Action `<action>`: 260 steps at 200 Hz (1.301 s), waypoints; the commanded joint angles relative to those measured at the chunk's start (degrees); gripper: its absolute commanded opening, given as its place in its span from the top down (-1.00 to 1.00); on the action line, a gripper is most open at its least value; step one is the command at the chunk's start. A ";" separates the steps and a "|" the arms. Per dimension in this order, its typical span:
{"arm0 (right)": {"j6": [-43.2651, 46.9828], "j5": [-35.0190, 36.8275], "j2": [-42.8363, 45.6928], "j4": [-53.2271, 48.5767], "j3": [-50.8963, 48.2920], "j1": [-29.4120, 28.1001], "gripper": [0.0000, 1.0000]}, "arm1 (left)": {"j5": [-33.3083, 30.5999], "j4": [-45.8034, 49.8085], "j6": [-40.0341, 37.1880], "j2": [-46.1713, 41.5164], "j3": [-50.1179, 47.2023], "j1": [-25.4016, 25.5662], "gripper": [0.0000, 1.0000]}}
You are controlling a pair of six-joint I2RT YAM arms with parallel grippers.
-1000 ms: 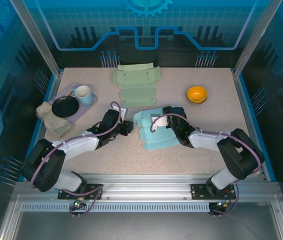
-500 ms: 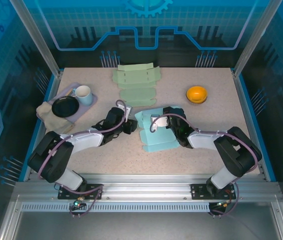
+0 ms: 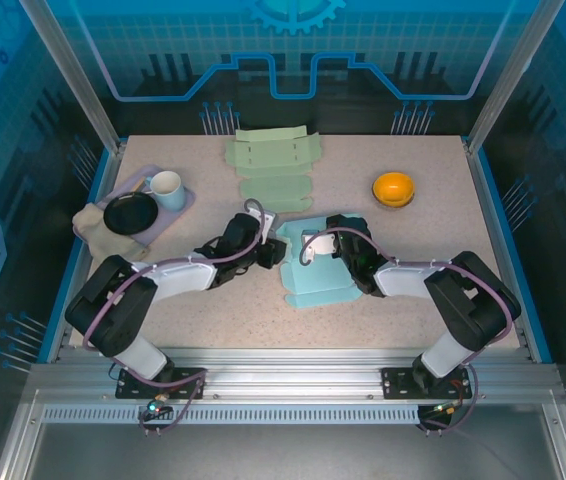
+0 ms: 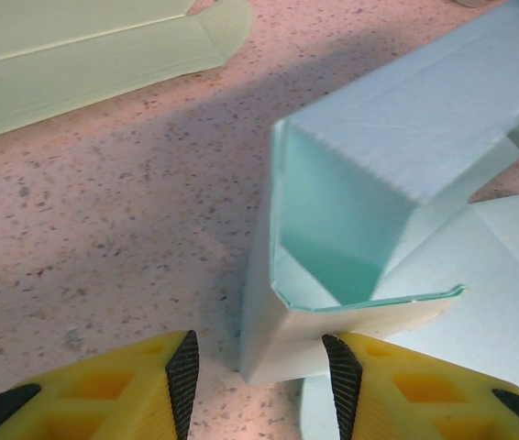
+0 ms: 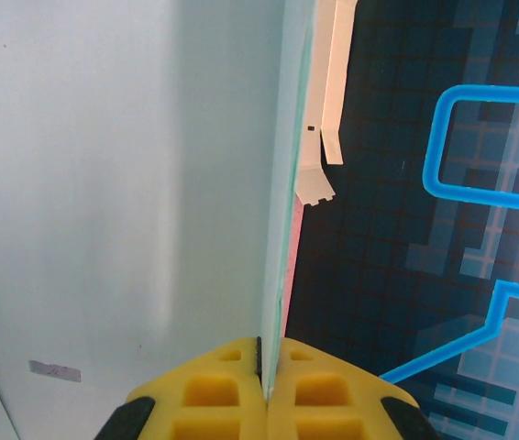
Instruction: Fold the paper box
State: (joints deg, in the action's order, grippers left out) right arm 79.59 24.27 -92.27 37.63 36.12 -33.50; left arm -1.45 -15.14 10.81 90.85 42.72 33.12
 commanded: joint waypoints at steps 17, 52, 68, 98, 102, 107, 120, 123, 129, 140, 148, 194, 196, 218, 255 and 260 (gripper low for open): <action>-0.60 0.39 -1.86 0.86 -0.83 -1.04 1.00 | 0.88 -3.39 1.52 1.95 1.95 2.48 0.09; -1.76 0.00 -1.38 0.28 -0.87 -1.09 1.00 | -0.51 -3.80 0.41 4.53 3.39 2.88 0.10; -2.14 -0.01 -1.40 -0.33 -0.80 -1.13 1.00 | -0.59 -4.50 0.16 5.08 3.99 2.90 0.16; -2.73 -0.18 -1.25 -0.11 -0.96 -1.09 1.00 | -0.89 -5.34 -0.79 6.16 4.84 3.00 0.17; -2.84 -0.33 -1.16 -0.16 -0.96 -1.02 1.00 | -1.47 -4.96 -1.01 6.47 5.24 2.93 0.16; -2.93 -0.40 -1.08 -0.34 -0.88 -1.07 1.00 | -2.52 -4.46 -1.13 7.05 5.65 2.99 0.15; -2.87 -0.85 -0.91 -1.17 -0.87 -1.02 1.00 | -5.16 -3.64 -1.22 8.14 6.48 2.70 0.10; -2.86 -0.89 -0.90 -1.30 -0.81 -1.04 1.00 | -5.52 -3.53 -1.29 8.31 6.69 2.69 0.08; -2.86 -1.11 -0.89 -1.33 -0.96 -1.05 1.00 | -5.89 -3.50 -1.47 8.70 7.09 2.41 0.06; -2.95 -1.16 -0.96 -1.33 -1.03 -1.04 1.00 | -6.21 -3.53 -1.53 9.67 7.90 2.17 0.02; -3.04 -1.24 -0.98 -1.26 -1.05 -1.00 1.00 | -6.20 -3.63 -1.75 10.38 8.67 2.15 0.01; -3.69 -1.78 -0.41 -2.35 -1.16 -0.45 1.00 | -11.96 -3.38 -2.80 13.53 11.83 2.14 0.05; -3.73 -1.73 -0.31 -2.51 -1.14 -0.37 1.00 | -12.18 -3.29 -2.85 13.60 11.92 2.12 0.05; -4.17 -1.53 -0.28 -2.89 -0.89 0.25 1.00 | -16.38 0.65 -2.36 14.23 13.21 2.25 0.15; -4.92 1.43 -1.15 -1.21 0.02 1.67 1.00 | -28.46 7.81 1.18 13.17 12.05 3.07 0.38; -5.16 1.69 -1.10 -1.07 0.22 1.93 1.00 | -30.91 9.81 1.94 13.28 12.47 3.24 0.43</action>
State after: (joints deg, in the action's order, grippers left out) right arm 76.44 24.56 -92.71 38.28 36.10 -33.30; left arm -17.08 -15.05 9.63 104.25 54.50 36.97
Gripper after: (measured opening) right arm 0.044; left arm 0.334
